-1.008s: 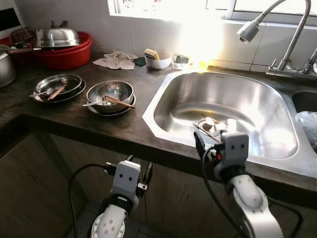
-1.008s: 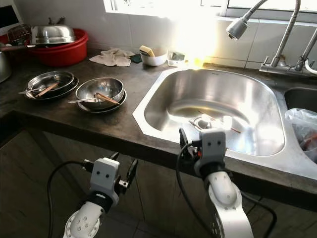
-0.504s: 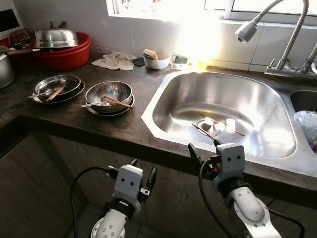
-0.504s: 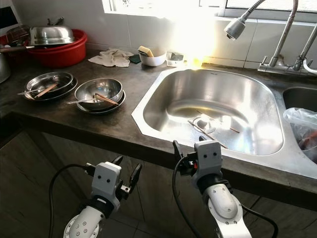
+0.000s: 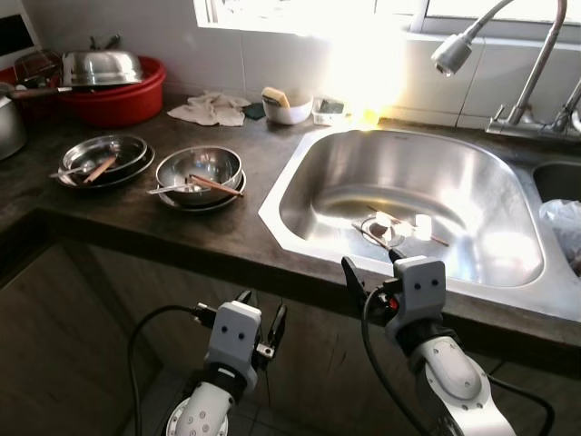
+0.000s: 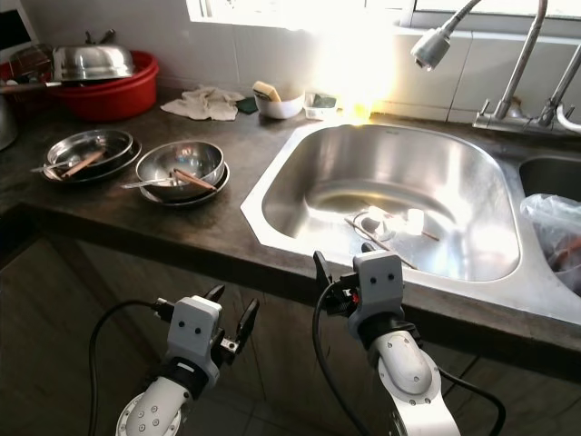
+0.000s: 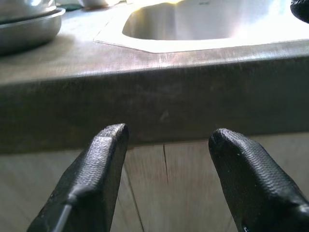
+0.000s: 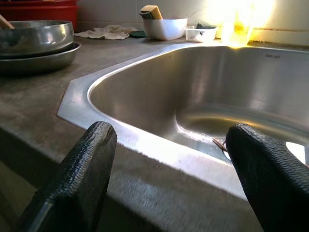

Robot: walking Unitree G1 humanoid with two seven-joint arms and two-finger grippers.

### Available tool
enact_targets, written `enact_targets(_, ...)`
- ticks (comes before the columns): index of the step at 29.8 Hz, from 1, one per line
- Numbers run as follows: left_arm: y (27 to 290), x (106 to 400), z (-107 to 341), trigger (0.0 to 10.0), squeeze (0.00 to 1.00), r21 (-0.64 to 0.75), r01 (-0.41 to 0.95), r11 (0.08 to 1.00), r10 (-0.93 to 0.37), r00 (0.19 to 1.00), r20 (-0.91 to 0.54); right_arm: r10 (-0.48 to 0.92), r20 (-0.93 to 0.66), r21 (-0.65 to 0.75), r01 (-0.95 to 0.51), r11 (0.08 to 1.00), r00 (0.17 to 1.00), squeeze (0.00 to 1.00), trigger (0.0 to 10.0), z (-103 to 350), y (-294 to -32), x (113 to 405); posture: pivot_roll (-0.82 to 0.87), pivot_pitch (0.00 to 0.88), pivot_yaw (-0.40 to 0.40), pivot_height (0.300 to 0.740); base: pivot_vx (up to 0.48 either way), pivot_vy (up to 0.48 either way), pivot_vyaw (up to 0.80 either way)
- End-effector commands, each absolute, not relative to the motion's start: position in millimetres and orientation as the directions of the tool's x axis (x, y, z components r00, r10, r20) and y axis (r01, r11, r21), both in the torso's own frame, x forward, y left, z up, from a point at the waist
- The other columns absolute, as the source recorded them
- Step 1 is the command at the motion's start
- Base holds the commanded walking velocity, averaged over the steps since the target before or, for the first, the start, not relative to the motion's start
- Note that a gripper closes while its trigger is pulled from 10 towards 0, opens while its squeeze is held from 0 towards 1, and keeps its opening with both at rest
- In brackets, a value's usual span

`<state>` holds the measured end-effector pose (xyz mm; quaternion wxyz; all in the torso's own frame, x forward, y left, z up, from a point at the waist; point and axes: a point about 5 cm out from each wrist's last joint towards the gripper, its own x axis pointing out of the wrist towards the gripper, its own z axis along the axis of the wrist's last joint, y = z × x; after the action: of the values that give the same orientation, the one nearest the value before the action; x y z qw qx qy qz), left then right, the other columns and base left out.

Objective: Kitchen organization

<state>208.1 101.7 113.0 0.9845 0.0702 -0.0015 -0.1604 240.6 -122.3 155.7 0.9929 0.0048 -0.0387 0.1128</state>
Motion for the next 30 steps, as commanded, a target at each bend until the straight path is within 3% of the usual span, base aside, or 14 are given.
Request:
enact_targets(1, 102.9, 206.7, 117.1, 10.0, 0.0, 0.14, 0.308, 0.941, -0.311, 0.95, 0.0, 0.222, 0.078, 0.007, -0.223, 0.975, 0.972, 0.0, 10.0, 156.1, -121.4, 241.2, 0.04, 0.052, -0.006, 0.74, -0.274, 0.0, 0.0)
enact_targets(30, 101.1, 206.7, 114.1, 10.0, 0.0, 0.15, 0.32, 0.936, -0.322, 0.947, -0.01, 0.219, 0.056, -0.02, -0.219, 0.976, 0.974, 0.0, 10.0, 151.9, -123.7, 246.9, 0.04, 0.034, -0.004, 0.74, -0.296, 0.0, 0.0)
